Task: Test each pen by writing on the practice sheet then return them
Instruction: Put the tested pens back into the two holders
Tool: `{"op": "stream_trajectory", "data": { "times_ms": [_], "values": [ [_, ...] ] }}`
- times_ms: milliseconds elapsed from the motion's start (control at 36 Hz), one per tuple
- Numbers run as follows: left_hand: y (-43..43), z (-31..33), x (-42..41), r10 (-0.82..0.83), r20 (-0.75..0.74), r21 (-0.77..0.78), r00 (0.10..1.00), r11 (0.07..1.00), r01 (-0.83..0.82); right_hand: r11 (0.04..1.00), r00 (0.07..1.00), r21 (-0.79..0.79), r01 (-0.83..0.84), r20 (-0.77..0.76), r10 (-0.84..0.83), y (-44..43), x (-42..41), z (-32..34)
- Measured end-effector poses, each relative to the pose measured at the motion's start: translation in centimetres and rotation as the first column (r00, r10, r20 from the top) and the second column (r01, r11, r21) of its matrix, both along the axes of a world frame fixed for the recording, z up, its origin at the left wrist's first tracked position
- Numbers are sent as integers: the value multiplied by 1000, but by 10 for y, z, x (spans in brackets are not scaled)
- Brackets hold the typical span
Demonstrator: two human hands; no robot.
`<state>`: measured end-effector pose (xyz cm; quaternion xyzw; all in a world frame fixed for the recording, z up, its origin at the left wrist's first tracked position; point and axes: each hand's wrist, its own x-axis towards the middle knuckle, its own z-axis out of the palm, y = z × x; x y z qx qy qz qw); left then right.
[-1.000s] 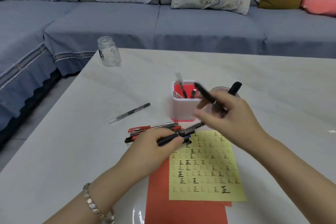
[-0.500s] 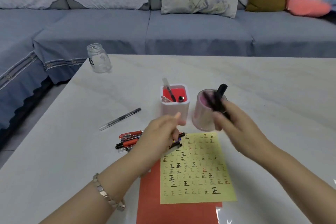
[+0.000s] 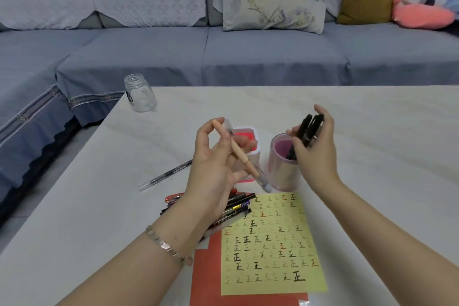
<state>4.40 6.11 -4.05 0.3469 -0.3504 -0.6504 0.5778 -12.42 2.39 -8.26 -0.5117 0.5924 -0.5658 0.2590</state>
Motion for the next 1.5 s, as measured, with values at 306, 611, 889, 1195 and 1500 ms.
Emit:
{"op": "stream_trajectory", "data": {
  "times_ms": [306, 611, 889, 1195, 1500],
  "values": [
    [-3, -3, 6, -5, -180, 305, 984, 950, 61, 937, 912, -199, -287, -355, 204, 53, 20, 24],
    [1, -12, 17, -7, 270, 164, 963, 986, -39, 920, 934, -327, -217, -344, 98, 50, 40, 39],
    [20, -77, 85, -78, 997, 70, 23, 966, 250, 993, 636, 10, -117, -767, 82, 4, 33, 81],
    [33, -105, 81, -38, 975, 110, -217, 938, 329, 982, 603, -55, -181, -795, 67, 13, 55, 31],
    [39, -100, 72, -69, 893, 252, -445, 895, 367, 889, 554, -18, -458, -788, 270, 69, 69, -26]
  ]
}}
